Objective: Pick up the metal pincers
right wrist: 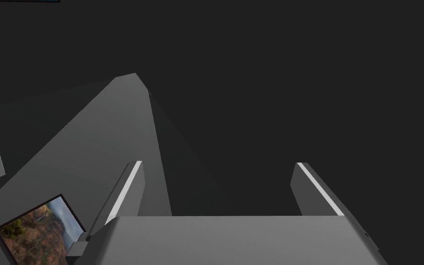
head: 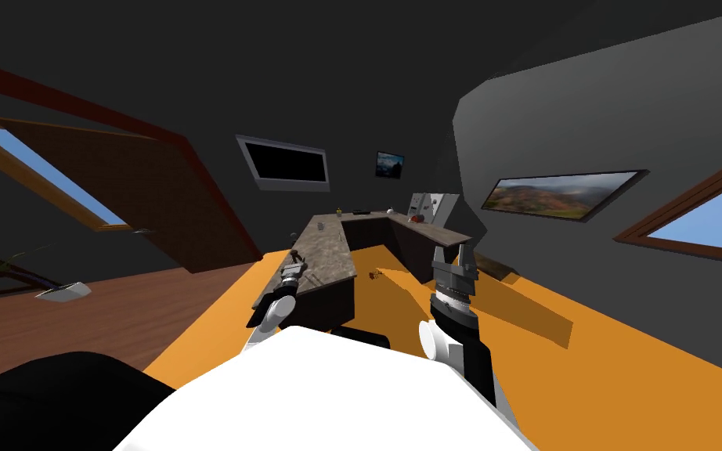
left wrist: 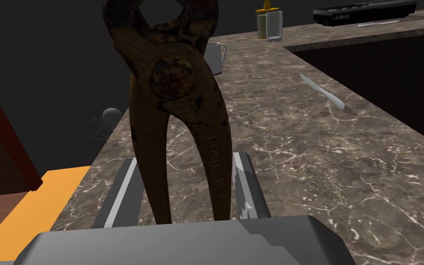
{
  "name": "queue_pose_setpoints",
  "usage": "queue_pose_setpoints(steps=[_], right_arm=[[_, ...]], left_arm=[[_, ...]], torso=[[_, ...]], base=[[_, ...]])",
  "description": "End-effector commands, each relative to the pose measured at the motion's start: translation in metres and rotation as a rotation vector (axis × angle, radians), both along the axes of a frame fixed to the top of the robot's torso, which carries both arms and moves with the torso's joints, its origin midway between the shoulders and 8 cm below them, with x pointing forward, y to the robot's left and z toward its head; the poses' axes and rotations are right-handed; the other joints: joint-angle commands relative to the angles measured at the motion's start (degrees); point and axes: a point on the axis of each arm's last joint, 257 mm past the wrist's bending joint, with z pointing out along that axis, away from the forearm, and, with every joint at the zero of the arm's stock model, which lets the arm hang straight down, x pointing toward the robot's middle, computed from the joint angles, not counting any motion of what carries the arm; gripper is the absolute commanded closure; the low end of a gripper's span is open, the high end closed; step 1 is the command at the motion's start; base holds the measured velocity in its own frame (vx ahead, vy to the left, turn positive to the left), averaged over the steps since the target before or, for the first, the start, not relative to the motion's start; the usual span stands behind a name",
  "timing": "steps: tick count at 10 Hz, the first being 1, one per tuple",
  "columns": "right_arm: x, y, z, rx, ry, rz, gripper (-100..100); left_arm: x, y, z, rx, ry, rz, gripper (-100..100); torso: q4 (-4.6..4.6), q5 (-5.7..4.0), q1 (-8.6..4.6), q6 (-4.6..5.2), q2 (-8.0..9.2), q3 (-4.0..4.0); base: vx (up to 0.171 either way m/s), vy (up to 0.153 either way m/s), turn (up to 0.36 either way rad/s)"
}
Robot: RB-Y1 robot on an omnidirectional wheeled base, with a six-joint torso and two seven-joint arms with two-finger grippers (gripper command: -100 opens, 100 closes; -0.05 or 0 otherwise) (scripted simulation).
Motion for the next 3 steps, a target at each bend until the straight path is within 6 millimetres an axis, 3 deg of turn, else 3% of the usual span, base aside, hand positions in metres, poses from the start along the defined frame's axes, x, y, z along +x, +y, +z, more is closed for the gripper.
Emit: queue_pose_setpoints(steps=[1,2,3], right_arm=[[0.0000,0.0000,0.0000,0.000,0.000,0.000,0],[0.0000,0.0000,0.0000,0.000,0.000,0.000,0],[0.0000,0.0000,0.0000,0.000,0.000,0.000,0]], left_arm=[[-0.0036,0.0002,0.0083,0.011,-0.010,0.002,100],[-0.0018,0.0004,0.0056,0.005,-0.006,0.002,100],[-0.0017,0.0005,0.0066,0.007,-0.007,0.002,0]], torso=[[0.00,0.00,0.00,0.00,0.00,0.00],[0.04,-0.01,0.03,0.00,0.11,0.07],[0.04,0.02,0.07,0.01,0.15,0.09]], base=[[0.006,-0.004,0.008],[0.000,0.000,0.000],[0.000,0.000,0.000]])
